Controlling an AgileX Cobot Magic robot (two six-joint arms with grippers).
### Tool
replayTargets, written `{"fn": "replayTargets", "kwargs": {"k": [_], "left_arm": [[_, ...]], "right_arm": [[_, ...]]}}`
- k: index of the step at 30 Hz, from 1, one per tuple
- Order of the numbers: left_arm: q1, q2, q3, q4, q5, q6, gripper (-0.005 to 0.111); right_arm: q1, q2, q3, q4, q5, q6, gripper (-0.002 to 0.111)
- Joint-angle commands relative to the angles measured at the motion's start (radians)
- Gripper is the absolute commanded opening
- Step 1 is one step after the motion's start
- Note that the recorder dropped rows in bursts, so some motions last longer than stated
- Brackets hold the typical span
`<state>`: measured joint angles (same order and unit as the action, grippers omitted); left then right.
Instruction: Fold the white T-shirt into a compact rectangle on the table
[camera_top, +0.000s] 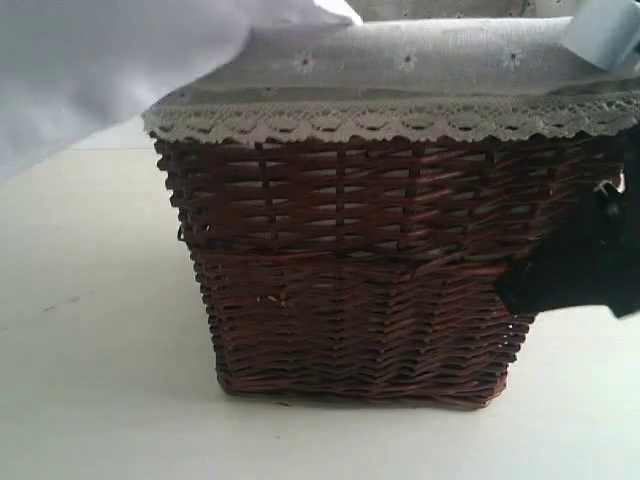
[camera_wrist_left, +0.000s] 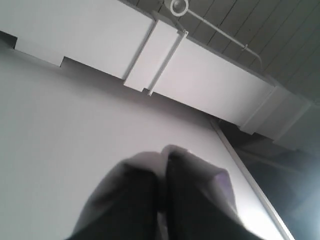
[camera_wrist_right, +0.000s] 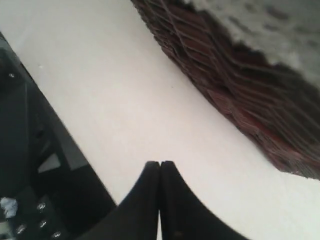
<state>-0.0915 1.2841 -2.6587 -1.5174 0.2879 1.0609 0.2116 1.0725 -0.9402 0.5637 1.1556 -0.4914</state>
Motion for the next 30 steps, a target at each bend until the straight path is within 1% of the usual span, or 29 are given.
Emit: {"fn": "replayTargets", "kwargs": {"k": [1,4,7,8,10,11,13,14,16,17,19,23,25,29,30], "left_arm": [[-0.006,-0.003,-0.019,-0.016,-0.029,-0.01,0.0],[-0.006,-0.007,-0.019,-0.016,-0.029,-0.02,0.0],[-0.006,-0.009,-0.019,0.005,0.047,-0.036,0.0],[-0.006,-0.009,-0.019,0.048,0.093,-0.072,0.0],[-0.006,-0.003,-0.019,0.126,0.165,-0.184,0.0],[-0.006,-0.003,-0.019,0.184,0.207,-0.255,0.0],[-0.006,0.007,-0.019,0.289,0.267,-0.342,0.0],[-0.006,0.009,-0.019,0.349,0.301,-0.396,0.0],[-0.006,0.009,-0.019,0.425,0.341,-0.452,0.0],[-0.006,0.017,-0.019,0.451,0.359,-0.473,0.0],[-0.006,0.02,-0.019,0.459,0.389,-0.495,0.0],[-0.006,0.031,-0.019,0.473,0.44,-0.496,0.0],[-0.006,0.031,-0.019,0.51,0.449,-0.496,0.0],[-0.006,0.031,-0.019,0.58,0.476,-0.541,0.0],[-0.006,0.031,-0.019,0.604,0.494,-0.545,0.0]], "right_arm": [[0.003,0.118,0.017,0.032,-0.217,-0.062,0.0],[0.003,0.196,0.017,0.116,-0.383,-0.127,0.0],[0.003,0.273,0.017,0.203,-0.567,-0.177,0.0],[0.003,0.304,0.017,0.242,-0.65,-0.205,0.0],[0.003,0.353,0.013,0.322,-0.747,-0.258,0.0],[0.003,0.382,-0.001,0.366,-0.766,-0.303,0.0],[0.003,0.442,-0.037,0.442,-0.748,-0.394,0.0],[0.004,0.484,-0.06,0.494,-0.711,-0.447,0.0],[0.015,0.543,-0.114,0.54,-0.664,-0.516,0.0],[0.022,0.571,-0.142,0.555,-0.655,-0.52,0.0],[0.05,0.618,-0.196,0.585,-0.653,-0.52,0.0],[0.119,0.705,-0.328,0.585,-0.653,-0.527,0.0],[0.142,0.744,-0.387,0.578,-0.666,-0.533,0.0],[0.149,0.767,-0.435,0.569,-0.663,-0.494,0.0],[0.149,0.757,-0.435,0.532,-0.655,-0.494,0.0]]}}
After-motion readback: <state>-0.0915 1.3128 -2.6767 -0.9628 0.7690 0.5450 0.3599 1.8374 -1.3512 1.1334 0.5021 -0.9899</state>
